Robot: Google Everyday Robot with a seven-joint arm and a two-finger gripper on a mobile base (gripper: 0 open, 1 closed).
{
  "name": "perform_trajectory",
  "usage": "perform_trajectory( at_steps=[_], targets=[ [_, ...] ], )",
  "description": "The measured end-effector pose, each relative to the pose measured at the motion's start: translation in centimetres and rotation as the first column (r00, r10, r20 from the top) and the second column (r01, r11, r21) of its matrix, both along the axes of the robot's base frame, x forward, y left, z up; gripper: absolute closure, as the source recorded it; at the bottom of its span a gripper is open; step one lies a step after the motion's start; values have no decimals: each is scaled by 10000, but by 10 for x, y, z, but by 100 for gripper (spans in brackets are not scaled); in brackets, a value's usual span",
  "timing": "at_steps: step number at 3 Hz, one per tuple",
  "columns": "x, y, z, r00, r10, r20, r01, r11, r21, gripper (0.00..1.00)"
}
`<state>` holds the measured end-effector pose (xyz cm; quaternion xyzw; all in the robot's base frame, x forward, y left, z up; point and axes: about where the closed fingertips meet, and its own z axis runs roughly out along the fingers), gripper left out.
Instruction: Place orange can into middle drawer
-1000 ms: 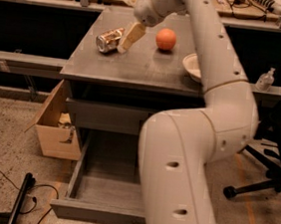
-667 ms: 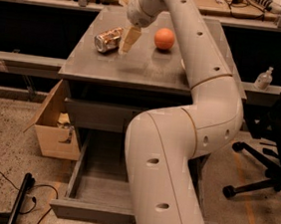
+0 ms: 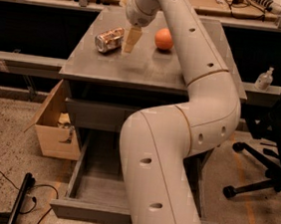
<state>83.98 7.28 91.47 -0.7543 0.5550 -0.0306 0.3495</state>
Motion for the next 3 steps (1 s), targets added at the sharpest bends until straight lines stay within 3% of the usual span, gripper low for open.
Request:
perform_trajectory(
  at_steps=[1,2,3],
  targets=[
    [1,-2,7,9990,143,428,-107,9966,-822,0],
    [4,0,8,9968,374,713,-291,9930,-1146,5],
    [8,10,3,9916,881,947,-753,9885,-1312,22]
  ],
)
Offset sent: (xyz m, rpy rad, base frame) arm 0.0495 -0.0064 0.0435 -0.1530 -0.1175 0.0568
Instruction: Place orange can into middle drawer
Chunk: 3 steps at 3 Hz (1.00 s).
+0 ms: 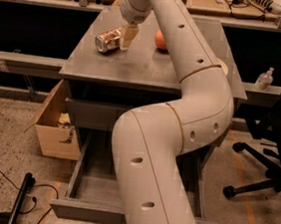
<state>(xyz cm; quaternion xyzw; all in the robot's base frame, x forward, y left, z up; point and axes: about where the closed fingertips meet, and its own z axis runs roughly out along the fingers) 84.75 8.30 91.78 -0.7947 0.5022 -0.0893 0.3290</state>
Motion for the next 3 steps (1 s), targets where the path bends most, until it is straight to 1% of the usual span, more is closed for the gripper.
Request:
perform_trajectory(
  at_steps=[1,2,3],
  targets=[
    [-5,19,-15,9955,942,-66,-943,9952,-266,26],
    [-12,36,-30,9825,1855,-180,-1863,9804,-640,24],
    [-15,45,-37,9708,2393,-175,-2398,9653,-1030,26]
  ],
)
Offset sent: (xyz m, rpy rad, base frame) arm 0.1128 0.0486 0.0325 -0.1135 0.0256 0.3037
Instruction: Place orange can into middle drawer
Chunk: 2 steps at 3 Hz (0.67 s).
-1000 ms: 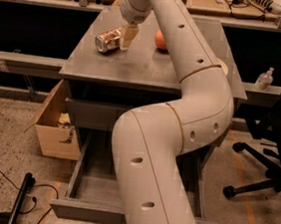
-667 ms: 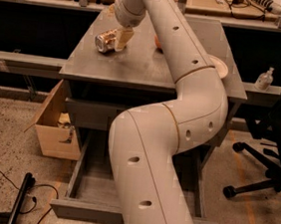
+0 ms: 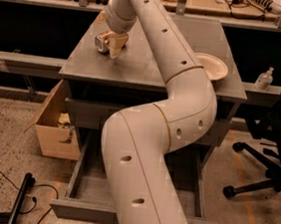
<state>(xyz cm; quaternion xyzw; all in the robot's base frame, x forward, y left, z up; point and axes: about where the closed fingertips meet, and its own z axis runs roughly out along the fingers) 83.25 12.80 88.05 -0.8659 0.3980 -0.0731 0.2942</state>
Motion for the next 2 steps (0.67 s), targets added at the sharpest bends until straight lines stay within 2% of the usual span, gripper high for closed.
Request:
perform_trajectory(
  at_steps=[2],
  targets=[
    [11,-16,-1,9985,-191,518,242,9947,-1000,26]
  ],
)
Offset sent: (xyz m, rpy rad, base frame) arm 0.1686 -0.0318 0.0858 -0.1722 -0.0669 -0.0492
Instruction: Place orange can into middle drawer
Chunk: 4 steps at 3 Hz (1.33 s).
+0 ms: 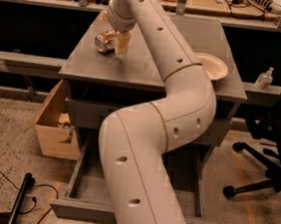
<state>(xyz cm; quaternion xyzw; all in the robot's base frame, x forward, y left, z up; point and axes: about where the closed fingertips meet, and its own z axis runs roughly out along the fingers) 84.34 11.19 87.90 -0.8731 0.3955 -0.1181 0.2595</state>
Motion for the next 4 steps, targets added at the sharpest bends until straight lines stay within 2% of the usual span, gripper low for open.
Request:
perform_trajectory(
  at_steps=[1,2,3,4],
  targets=[
    [7,0,-3,9998,-72,194,73,10000,-57,26],
    [16,4,9,9975,-115,693,100,9997,224,25],
    [21,10,13,9956,-91,936,54,9992,402,26],
    [23,20,0,9968,36,794,-75,9988,488,28]
  ],
)
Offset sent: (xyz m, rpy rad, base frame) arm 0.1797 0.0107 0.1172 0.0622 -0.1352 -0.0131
